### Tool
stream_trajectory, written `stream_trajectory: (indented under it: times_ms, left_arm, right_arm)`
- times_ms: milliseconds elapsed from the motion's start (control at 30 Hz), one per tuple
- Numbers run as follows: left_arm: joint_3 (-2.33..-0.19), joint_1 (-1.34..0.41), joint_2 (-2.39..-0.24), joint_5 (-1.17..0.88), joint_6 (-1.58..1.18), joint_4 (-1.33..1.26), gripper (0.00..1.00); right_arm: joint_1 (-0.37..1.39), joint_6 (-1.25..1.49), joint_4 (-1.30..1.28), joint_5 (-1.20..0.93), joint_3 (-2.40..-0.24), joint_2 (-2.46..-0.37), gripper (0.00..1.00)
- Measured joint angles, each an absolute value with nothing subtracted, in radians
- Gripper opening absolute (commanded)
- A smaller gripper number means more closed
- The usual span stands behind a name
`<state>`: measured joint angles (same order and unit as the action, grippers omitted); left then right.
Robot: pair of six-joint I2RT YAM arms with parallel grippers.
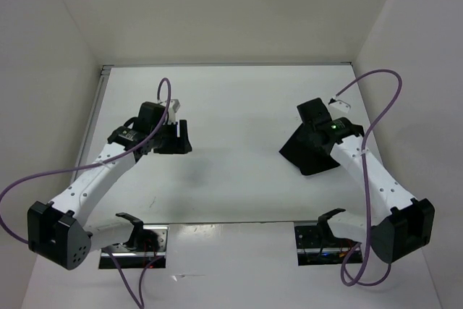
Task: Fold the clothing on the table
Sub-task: Grab the skirt from the pile, then move the skirt to the center of the board
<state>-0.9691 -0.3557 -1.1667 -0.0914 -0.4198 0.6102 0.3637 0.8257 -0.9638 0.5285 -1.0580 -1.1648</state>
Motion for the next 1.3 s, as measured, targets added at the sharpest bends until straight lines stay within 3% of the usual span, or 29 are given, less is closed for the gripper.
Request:
stream_trajectory:
  times_ms: [67, 500, 567, 600, 700, 733, 1000, 1300]
  left_arm:
    - [-0.966, -0.355, -1.169, -0.094, -0.422, 0.606, 0.76]
    - [-0.958, -0.356, -1.146, -0.136, -0.423, 0.600, 0.76]
    - [-0.957, -0.355, -1.135, -0.136, -0.423, 0.599, 0.76]
    - [-0.957, -0.356, -1.131, -0.136, -0.423, 0.599, 0.76]
    - [-0.957, -0.356, -1.129, -0.136, -0.423, 0.599, 0.76]
    - [-0.957, -0.356, -1.129, -0.135, -0.423, 0.599, 0.76]
    - [-0.954, -0.356, -1.129, -0.131, -0.423, 0.599, 0.76]
    - [-0.944, -0.356, -1.129, -0.130, -0.424, 0.598, 0.76]
  right_arm:
    - [0.358, 0.824, -0.944, 0.530, -1.060, -1.190, 0.71]
    - [0.141, 0.764, -0.817, 0.590, -1.232, -1.626, 0.79]
    - [0.138, 0.757, -0.805, 0.585, -1.237, -1.647, 0.71]
    - [0.138, 0.752, -0.800, 0.581, -1.239, -1.659, 0.51]
    - [0.137, 0.741, -0.793, 0.561, -1.242, -1.687, 0.17]
    - [0.137, 0.736, -0.793, 0.554, -1.242, -1.693, 0.00]
    - [0.149, 0.709, -0.826, 0.495, -1.265, -1.597, 0.00]
    - [0.216, 0.640, -0.687, 0.220, -1.599, -1.153, 0.00]
